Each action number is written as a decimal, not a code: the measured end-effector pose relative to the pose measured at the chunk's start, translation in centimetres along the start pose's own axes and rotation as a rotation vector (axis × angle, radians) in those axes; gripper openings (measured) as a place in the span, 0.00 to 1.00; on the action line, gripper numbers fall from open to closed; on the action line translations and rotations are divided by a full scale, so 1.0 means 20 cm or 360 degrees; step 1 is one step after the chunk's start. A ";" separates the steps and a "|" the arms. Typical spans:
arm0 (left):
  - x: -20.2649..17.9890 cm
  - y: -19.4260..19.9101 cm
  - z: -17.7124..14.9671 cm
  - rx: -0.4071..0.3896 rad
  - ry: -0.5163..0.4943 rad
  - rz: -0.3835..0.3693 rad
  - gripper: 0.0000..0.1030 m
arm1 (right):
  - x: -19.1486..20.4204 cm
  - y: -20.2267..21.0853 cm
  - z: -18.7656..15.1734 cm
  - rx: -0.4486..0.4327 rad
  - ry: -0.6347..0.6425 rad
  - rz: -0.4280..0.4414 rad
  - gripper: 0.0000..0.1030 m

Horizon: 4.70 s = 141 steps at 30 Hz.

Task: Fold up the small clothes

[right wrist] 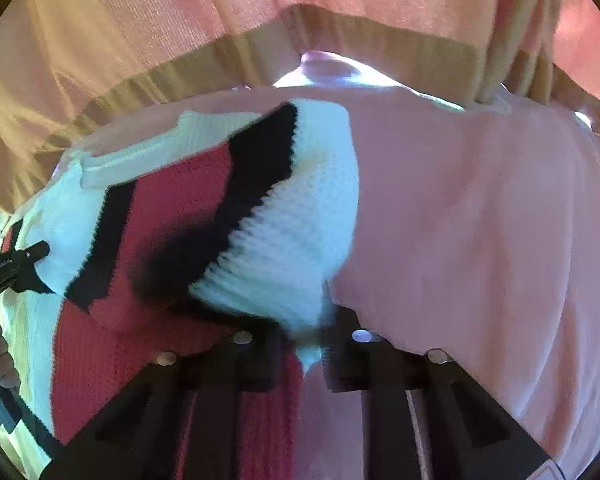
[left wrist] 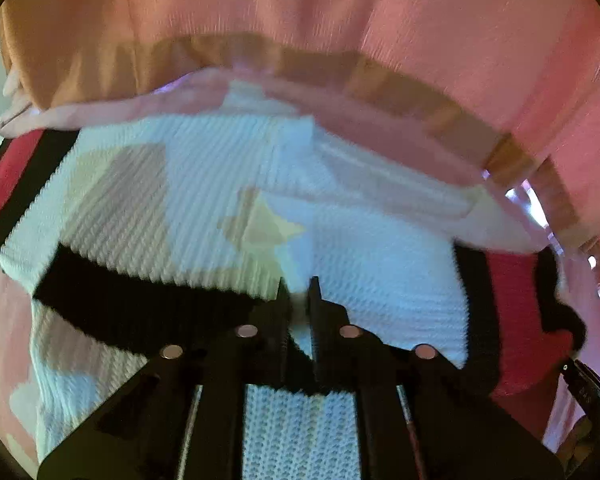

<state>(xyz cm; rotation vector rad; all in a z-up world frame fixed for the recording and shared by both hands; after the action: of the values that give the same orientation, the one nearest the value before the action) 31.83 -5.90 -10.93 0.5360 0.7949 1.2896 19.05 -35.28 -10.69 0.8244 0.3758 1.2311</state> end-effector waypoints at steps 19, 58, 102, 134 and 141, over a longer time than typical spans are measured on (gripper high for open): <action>0.16 0.00 0.03 -0.0029 0.0044 0.0123 0.44 | -0.04 0.00 -0.10 0.0167 0.0126 -0.0138 0.32; 0.63 1.11 -0.97 0.0326 0.0038 0.0095 0.19 | -0.11 0.98 -0.96 0.0235 0.0111 -0.0027 0.18; 2.06 0.32 0.26 -0.0214 0.1171 0.0586 0.83 | 0.36 0.35 -0.16 -0.0188 0.0380 -0.0166 0.58; -0.50 0.38 -0.08 -0.0096 -0.0234 -0.0130 0.56 | 0.18 0.25 -0.13 0.0012 0.0300 -0.0182 0.70; -0.22 0.50 -0.35 -0.0049 -0.0092 0.0044 0.81 | 0.10 0.23 -0.08 -0.0002 0.0215 -0.0121 0.70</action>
<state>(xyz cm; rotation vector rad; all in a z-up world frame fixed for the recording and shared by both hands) 19.69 -8.49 -6.92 0.5591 0.7211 1.3043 15.48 -32.45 -8.05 0.7210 0.5114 1.2190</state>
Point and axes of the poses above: each gripper's, at about its wrist camera, not at the fingertips, and y roughly against the way its jaws point, x to its left, z to its top, the point moved 6 cm from there along -y, roughly the way its jaws point, and after that the axes turned 6 degrees about -x, right-handed, at the moved point
